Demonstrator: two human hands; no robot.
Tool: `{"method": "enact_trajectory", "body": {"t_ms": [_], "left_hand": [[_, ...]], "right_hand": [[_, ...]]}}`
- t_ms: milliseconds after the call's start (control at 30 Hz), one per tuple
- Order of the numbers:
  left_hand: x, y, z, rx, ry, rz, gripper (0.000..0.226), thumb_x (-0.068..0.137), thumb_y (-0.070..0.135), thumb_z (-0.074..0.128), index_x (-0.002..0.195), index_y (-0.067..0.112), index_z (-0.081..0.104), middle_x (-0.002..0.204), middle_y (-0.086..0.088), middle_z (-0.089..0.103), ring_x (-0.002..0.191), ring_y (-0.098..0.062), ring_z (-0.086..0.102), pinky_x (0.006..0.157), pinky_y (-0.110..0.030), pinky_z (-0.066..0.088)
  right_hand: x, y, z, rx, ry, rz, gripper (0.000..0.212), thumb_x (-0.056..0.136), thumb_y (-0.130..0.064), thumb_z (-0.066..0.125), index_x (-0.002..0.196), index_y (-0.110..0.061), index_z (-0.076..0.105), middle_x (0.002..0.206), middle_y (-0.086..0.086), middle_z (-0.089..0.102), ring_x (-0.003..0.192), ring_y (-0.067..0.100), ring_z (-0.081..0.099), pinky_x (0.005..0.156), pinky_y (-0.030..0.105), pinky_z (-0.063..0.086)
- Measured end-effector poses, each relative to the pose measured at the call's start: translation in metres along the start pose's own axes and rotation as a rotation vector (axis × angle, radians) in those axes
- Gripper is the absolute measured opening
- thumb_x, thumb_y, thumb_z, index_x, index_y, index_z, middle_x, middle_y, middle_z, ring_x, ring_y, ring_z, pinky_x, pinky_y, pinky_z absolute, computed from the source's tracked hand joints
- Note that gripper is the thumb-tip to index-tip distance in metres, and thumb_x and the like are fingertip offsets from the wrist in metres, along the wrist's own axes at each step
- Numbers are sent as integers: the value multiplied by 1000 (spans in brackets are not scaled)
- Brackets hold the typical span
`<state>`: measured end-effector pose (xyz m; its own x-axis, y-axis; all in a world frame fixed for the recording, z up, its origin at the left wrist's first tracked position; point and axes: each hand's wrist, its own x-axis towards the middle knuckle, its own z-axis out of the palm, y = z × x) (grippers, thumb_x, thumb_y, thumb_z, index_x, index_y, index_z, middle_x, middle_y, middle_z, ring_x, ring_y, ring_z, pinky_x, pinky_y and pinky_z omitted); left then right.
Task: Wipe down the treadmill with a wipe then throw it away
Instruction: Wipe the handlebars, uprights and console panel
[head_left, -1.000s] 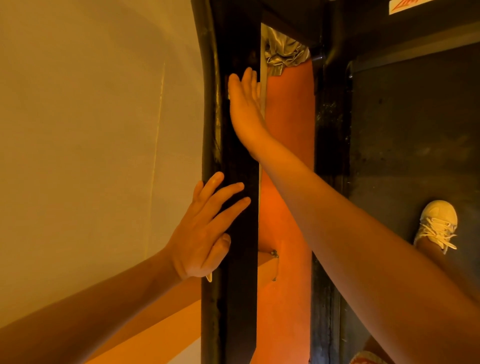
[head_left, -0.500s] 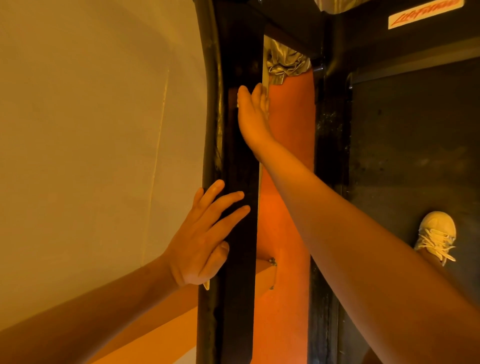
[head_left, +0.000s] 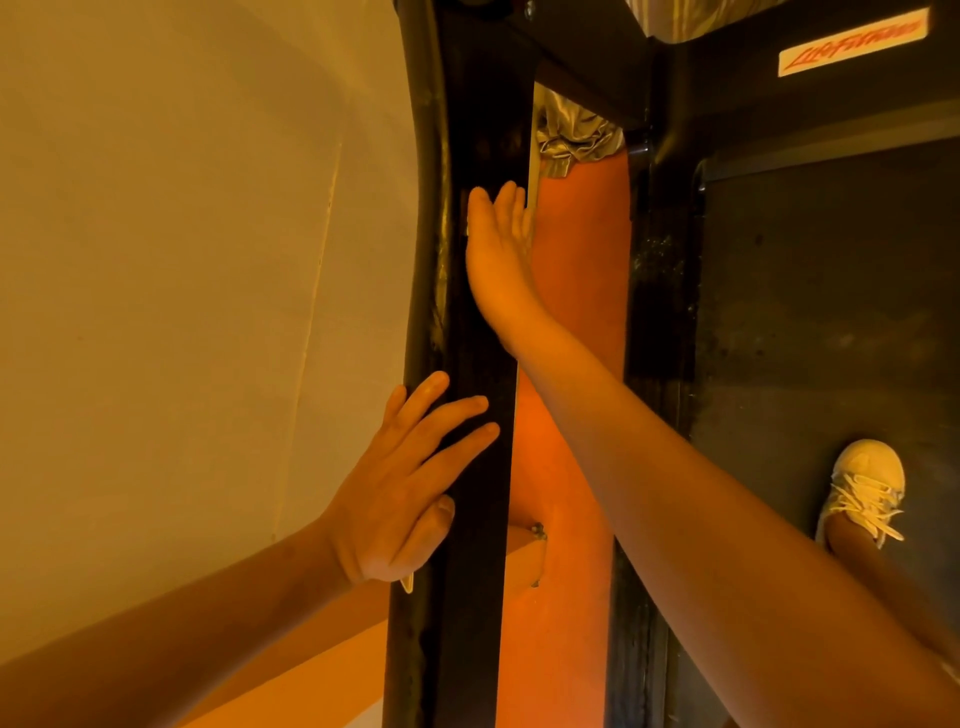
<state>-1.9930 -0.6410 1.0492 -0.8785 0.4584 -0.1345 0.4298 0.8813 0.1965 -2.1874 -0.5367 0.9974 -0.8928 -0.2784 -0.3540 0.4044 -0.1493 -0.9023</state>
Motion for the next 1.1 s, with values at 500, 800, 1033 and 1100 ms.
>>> {"method": "enact_trajectory", "body": {"t_ms": [500, 800, 1033, 1100], "left_hand": [[-1, 0, 1, 5, 3, 9, 60, 93, 24, 37, 152, 16, 39, 160, -7, 36, 156, -37, 13, 124, -60, 10], [-1, -1, 1, -2, 5, 3, 56, 98, 28, 35, 152, 16, 39, 160, -7, 36, 156, -38, 13, 123, -62, 12], [-1, -1, 0, -8, 2, 5, 56, 97, 28, 35, 152, 16, 40, 160, -6, 35, 157, -36, 13, 125, -58, 9], [-1, -1, 0, -10, 3, -1, 53, 104, 36, 28, 152, 17, 40, 160, -5, 35, 157, -35, 13, 125, -56, 8]], "right_hand": [[-11, -8, 4, 52, -35, -80, 62, 113, -41, 22, 163, -16, -4, 172, 1, -8, 157, 15, -12, 124, 35, -8], [-16, -3, 6, 44, -9, 13, 62, 112, -42, 21, 163, -16, -5, 172, 1, -10, 157, 16, -13, 125, 38, -9], [-12, 10, 0, 45, 20, 52, 62, 113, -41, 22, 163, -17, -4, 172, 0, -9, 157, 15, -12, 128, 42, -7], [-12, 4, 2, 52, 20, 83, 62, 113, -42, 21, 163, -16, -4, 172, 0, -10, 157, 16, -13, 128, 42, -7]]}}
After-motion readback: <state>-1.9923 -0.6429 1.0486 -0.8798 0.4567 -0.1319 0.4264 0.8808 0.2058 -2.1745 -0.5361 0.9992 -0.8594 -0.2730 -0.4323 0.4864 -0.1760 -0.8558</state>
